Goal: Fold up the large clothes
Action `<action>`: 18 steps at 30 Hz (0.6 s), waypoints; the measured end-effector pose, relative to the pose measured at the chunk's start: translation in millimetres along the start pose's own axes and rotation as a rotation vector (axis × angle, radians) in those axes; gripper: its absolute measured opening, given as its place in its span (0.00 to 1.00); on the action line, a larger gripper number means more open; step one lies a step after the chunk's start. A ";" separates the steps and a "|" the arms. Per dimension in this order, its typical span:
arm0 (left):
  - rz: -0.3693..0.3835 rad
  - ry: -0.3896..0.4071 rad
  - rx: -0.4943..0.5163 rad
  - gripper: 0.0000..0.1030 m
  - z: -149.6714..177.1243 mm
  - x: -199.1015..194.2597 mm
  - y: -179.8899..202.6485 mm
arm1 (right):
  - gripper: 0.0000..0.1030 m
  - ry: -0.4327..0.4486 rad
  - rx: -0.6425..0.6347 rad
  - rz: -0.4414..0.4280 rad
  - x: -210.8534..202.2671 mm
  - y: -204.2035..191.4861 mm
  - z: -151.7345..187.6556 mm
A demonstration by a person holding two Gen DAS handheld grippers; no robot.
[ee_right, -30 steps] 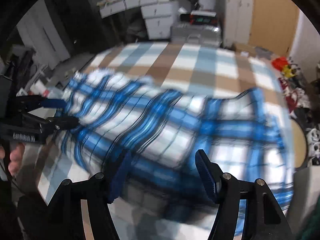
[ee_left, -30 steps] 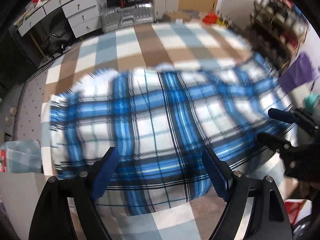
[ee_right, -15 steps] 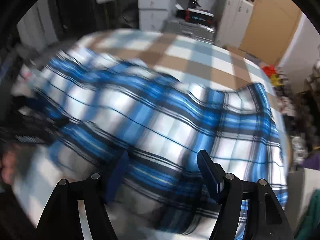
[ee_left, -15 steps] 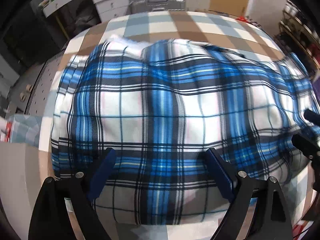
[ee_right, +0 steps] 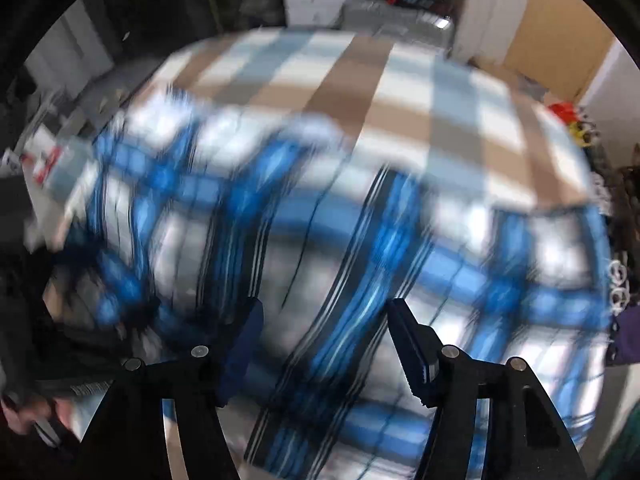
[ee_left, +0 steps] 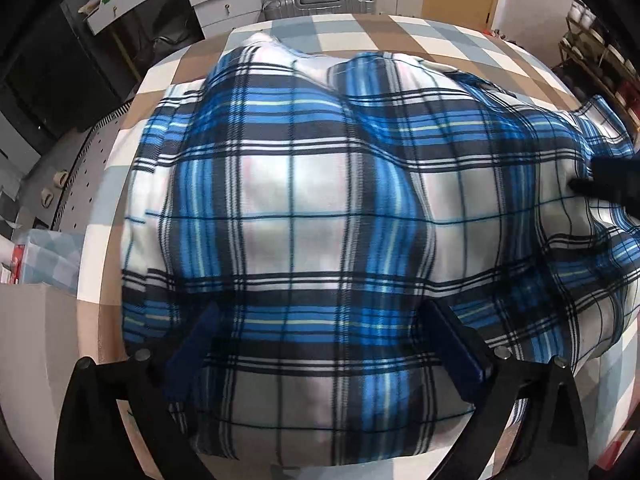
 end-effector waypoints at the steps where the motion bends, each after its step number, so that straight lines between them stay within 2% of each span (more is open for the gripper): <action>1: 0.000 0.001 0.001 0.97 0.2 -0.2 -1.1 | 0.64 -0.004 0.019 0.002 3.1 2.3 -4.8; 3: 0.004 0.004 0.001 0.97 3.9 -3.5 -2.4 | 0.63 -0.071 0.083 -0.005 29.7 9.9 -10.9; 5: 0.006 0.005 0.002 0.97 5.6 -4.4 -3.3 | 0.64 -0.110 0.102 0.023 49.5 14.2 -2.8; 6: 0.006 0.005 0.005 0.98 6.5 -4.3 -3.8 | 0.68 -0.070 0.066 0.060 54.7 11.6 -4.5; 7: 0.007 0.008 0.002 0.98 6.6 -4.3 -4.6 | 0.68 -0.072 0.043 0.086 56.1 6.8 -4.0; 8: 0.013 0.009 0.000 0.98 6.6 -4.4 -4.6 | 0.68 -0.071 0.045 0.088 54.7 6.2 -4.9; 9: 0.016 0.009 0.000 0.98 6.4 -3.7 -4.4 | 0.64 -0.088 0.057 0.068 52.4 6.7 -5.4; 10: 0.016 0.009 0.001 0.98 9.1 -5.6 -5.3 | 0.49 -0.076 0.064 0.042 46.2 7.0 -5.6; 11: 0.014 0.009 0.000 0.98 9.4 -6.3 -5.0 | 0.43 -0.035 0.079 0.013 30.1 9.3 -5.2; 15: -0.020 0.001 -0.014 0.97 10.2 -15.6 -6.8 | 0.46 0.018 0.081 -0.089 -17.4 9.0 22.9; 16: -0.023 0.013 -0.021 0.96 9.6 -21.9 -7.6 | 0.45 0.022 0.052 -0.085 -26.2 7.6 32.9; 18: -0.006 0.089 -0.026 0.96 7.7 -46.7 -2.1 | 0.45 0.027 -0.005 -0.062 -36.8 3.5 56.1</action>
Point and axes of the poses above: each gripper's, at about its wrist camera, not at the fingertips, and x roughly the way its jaws point, y to its right, z to its underside, the point moved 7 cm from there along x, roughly the way its jaws point, and after that the axes turned 11 degrees about -z, right-handed, at the moved point
